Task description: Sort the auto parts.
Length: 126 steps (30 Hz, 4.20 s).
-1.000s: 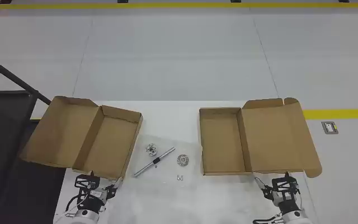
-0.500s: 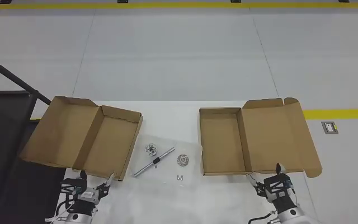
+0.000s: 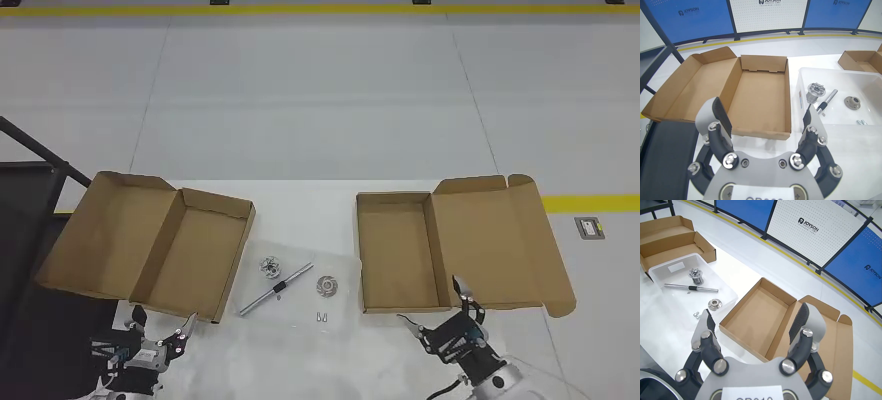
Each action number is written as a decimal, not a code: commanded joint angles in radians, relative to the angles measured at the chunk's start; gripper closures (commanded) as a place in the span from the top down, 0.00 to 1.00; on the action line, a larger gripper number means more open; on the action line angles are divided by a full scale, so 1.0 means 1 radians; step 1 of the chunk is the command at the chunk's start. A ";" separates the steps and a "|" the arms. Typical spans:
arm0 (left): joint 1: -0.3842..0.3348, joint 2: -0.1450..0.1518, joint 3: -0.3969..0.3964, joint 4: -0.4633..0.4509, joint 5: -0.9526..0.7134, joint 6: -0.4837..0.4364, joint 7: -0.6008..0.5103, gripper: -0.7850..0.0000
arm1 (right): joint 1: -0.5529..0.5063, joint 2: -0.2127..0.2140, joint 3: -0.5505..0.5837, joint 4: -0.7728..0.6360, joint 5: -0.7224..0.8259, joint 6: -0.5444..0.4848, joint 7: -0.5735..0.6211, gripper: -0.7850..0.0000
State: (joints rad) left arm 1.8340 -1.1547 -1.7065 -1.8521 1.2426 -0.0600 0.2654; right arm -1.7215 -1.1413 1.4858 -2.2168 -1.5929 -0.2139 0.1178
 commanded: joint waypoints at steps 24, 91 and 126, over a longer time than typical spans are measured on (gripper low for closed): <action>0.000 0.000 0.000 0.000 0.000 0.000 0.000 1.00 | 0.519 -0.027 -0.341 0.031 0.115 -0.374 0.345 1.00; 0.000 0.000 0.000 0.000 0.000 0.000 0.000 1.00 | 1.129 -0.247 -0.840 1.052 0.285 -0.292 0.587 0.75; 0.000 0.000 0.000 0.000 0.000 0.000 0.000 1.00 | 1.172 -0.316 -0.856 1.197 0.279 -0.266 0.635 0.27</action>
State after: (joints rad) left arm 1.8340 -1.1547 -1.7066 -1.8521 1.2426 -0.0601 0.2655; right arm -0.5495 -1.4566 0.6297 -1.0222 -1.3126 -0.4807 0.7507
